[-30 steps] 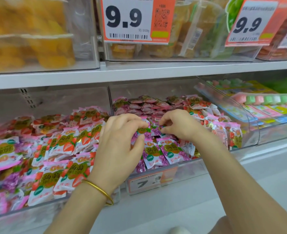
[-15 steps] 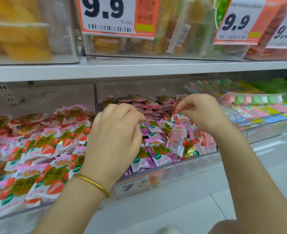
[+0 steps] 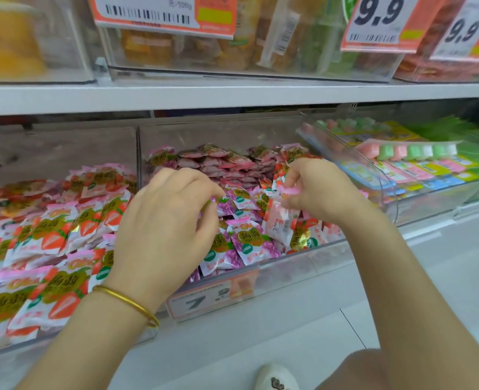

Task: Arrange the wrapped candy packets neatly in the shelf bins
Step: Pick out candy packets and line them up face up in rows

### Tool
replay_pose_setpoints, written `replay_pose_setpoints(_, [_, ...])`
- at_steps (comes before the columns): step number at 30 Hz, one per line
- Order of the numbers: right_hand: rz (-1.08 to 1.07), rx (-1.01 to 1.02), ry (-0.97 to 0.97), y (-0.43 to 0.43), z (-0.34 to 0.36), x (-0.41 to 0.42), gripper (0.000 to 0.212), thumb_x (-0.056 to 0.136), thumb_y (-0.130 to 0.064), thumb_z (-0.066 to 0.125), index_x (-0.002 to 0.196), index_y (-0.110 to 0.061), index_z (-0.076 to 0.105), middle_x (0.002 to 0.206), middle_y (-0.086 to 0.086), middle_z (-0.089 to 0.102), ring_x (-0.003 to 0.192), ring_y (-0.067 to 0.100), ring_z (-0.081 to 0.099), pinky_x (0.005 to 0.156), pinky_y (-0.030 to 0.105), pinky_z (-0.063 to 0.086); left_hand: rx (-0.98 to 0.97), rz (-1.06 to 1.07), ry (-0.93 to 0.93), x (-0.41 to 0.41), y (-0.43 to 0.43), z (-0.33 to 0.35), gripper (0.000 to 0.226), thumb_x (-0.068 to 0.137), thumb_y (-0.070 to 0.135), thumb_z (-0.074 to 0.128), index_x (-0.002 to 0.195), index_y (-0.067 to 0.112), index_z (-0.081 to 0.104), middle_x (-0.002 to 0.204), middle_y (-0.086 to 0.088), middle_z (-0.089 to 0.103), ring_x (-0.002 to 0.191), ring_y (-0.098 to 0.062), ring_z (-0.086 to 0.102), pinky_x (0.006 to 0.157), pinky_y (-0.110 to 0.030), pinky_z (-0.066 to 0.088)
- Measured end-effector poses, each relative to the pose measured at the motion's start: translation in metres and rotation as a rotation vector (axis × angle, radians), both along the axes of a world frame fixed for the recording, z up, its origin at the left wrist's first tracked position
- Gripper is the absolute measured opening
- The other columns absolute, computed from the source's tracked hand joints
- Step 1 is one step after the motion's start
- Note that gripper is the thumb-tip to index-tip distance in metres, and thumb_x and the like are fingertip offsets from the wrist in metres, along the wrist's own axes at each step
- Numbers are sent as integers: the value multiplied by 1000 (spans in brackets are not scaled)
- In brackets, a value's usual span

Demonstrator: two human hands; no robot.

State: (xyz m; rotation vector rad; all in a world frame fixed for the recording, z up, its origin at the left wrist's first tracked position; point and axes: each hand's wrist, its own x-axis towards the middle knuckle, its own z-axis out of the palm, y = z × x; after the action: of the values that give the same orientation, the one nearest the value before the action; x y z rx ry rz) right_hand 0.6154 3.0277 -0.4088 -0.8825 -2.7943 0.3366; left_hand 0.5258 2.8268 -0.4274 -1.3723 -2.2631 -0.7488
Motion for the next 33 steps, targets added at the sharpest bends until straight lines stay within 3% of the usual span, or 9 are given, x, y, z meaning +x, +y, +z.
replay_pose_setpoints(4, [6,-378,502,-6,11,5,20,79,-5,70,81,-17,54,64,-5,48,55,11,46,54,26,40,-46,-10,-19,0,2,4,28,86,38,46,103,24,63,101,8,64,95,-19,56,78,-33,45])
replay_pose_setpoints(8, [120,-797,676,-27,17,-3,20,77,-4,73,85,-14,56,66,2,58,58,13,56,53,25,48,-119,-55,-179,8,13,16,60,78,65,48,126,29,47,119,13,57,109,-14,51,87,-33,42])
replay_pose_setpoints(12, [234,-1023,679,-36,19,-10,13,83,-1,66,89,-7,56,74,10,61,60,15,60,55,24,51,-70,-17,-221,10,25,13,48,79,47,61,119,30,43,107,11,58,100,-13,53,79,-35,47])
replay_pose_setpoints(15, [230,-1130,670,-31,20,-6,3,89,-3,58,92,-5,57,77,13,62,66,18,67,64,29,59,13,-43,-372,6,29,6,30,86,21,54,115,22,47,90,3,60,80,-16,57,68,-40,49])
replay_pose_setpoints(17, [160,-1003,625,-24,21,-1,2,90,-5,58,90,-5,60,73,11,63,67,18,67,62,29,58,44,-56,-447,7,32,6,20,88,12,49,107,15,50,77,-6,56,62,-17,51,57,-37,43])
replay_pose_setpoints(20, [70,-492,311,-13,20,12,9,87,-13,64,79,-10,66,66,3,65,53,7,57,49,18,47,89,-81,-537,10,34,11,7,89,10,48,95,12,50,82,-17,55,62,-28,48,57,-39,39])
replay_pose_setpoints(24, [-28,20,-306,-17,11,22,14,82,-28,68,88,-15,70,90,0,65,84,20,62,68,30,50,132,-106,-655,7,37,9,12,88,10,51,98,3,51,94,-23,56,80,-32,58,73,-53,46])
replay_pose_setpoints(29, [-39,187,-466,-33,3,21,25,85,-24,65,106,-15,57,97,2,42,92,26,54,63,29,36,144,-169,-803,6,34,5,17,88,12,54,105,15,54,99,-20,63,88,-32,63,81,-56,50])
replay_pose_setpoints(33, [-48,124,-430,-32,2,21,19,82,-21,68,81,-11,52,95,6,36,74,26,48,56,27,36,185,-168,-897,7,28,6,29,90,11,55,116,24,54,98,-4,69,90,-24,66,83,-49,53])
